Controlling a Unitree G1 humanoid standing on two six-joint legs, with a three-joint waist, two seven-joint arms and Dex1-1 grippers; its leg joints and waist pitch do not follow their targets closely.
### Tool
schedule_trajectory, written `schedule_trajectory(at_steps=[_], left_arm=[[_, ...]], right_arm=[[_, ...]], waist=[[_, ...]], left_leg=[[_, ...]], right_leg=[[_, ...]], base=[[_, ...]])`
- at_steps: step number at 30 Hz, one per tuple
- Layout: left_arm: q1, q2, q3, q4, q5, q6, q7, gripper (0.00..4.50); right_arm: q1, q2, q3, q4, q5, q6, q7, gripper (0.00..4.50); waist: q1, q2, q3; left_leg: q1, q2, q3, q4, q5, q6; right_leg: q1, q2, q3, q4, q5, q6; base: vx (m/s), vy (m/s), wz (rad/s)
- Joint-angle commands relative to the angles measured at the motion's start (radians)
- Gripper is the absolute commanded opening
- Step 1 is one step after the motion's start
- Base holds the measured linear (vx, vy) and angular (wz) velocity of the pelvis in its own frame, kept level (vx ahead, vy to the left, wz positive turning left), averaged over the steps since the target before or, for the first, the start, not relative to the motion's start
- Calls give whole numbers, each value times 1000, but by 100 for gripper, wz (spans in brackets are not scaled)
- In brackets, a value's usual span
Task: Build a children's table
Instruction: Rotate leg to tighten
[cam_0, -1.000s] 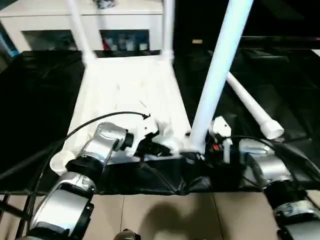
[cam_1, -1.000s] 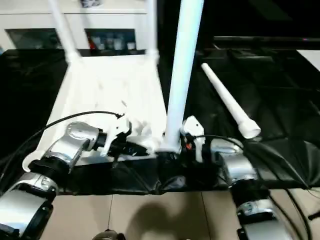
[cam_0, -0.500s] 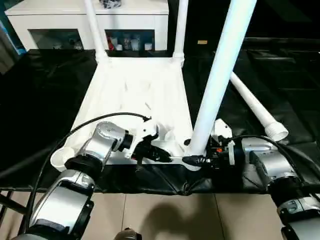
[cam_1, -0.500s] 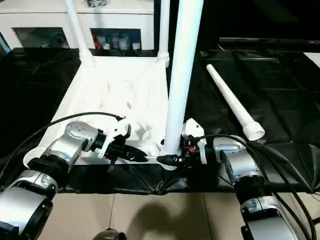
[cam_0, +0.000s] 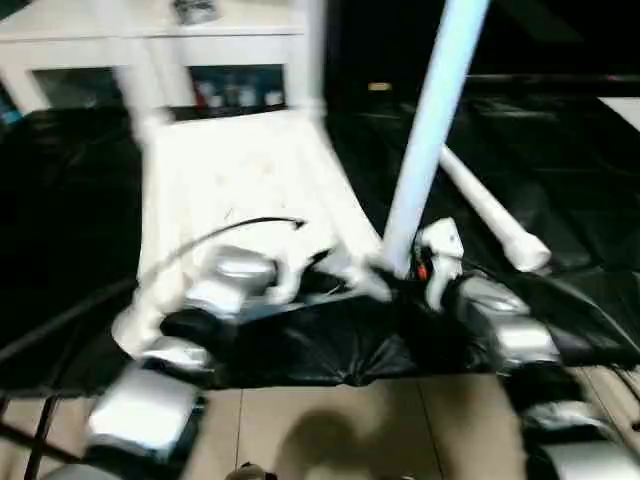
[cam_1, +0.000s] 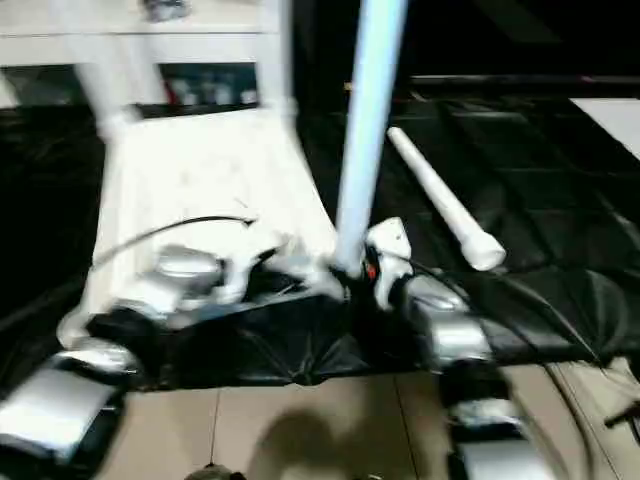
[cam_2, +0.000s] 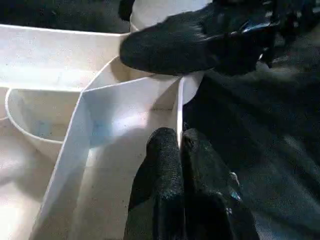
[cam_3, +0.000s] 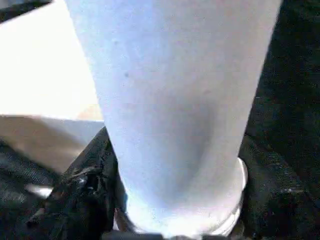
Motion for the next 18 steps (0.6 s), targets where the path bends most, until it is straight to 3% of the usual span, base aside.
schedule_trajectory(at_steps=[1,3,4,6,11,18], left_arm=[[-4,-73,21,-50,-36,-19,58,0],[-1,-76,19,-52,-35,-20,60,0],[0,-77,18,-54,-35,-20,61,0],[9,-80,10,-69,-34,-25,57,0],[25,-44,-4,-89,-40,-44,-8,0],[54,23,-25,-131,-73,-87,-214,0]], right_arm=[[12,72,8,34,-13,-1,-78,274],[13,77,7,33,-14,-7,-88,274],[13,80,6,32,-15,-10,-93,330],[10,92,2,32,-7,-28,-104,344],[8,54,25,9,-4,-35,5,387],[51,-49,116,-81,24,18,330,387]], waist=[[0,-19,-64],[1,-17,-68],[0,-16,-67],[0,-16,-67],[0,-15,-66],[10,-15,-65]], left_leg=[[16,36,-23,-72,-266,34],[14,36,-23,-72,-242,43],[14,38,-22,-72,-236,49],[13,38,-21,-72,-234,55],[13,36,-21,-73,-245,62],[11,42,-19,-72,-240,80]], right_leg=[[43,-70,47,-90,-381,-182],[45,-67,48,-84,-335,-187],[44,-65,48,-82,-304,-196],[46,-66,49,-79,-282,-205],[48,-65,48,-82,-299,-203],[50,-63,47,-77,-286,-212]], base=[[0,0,0],[0,0,0],[0,0,0],[0,0,0],[0,0,0],[0,0,0]])
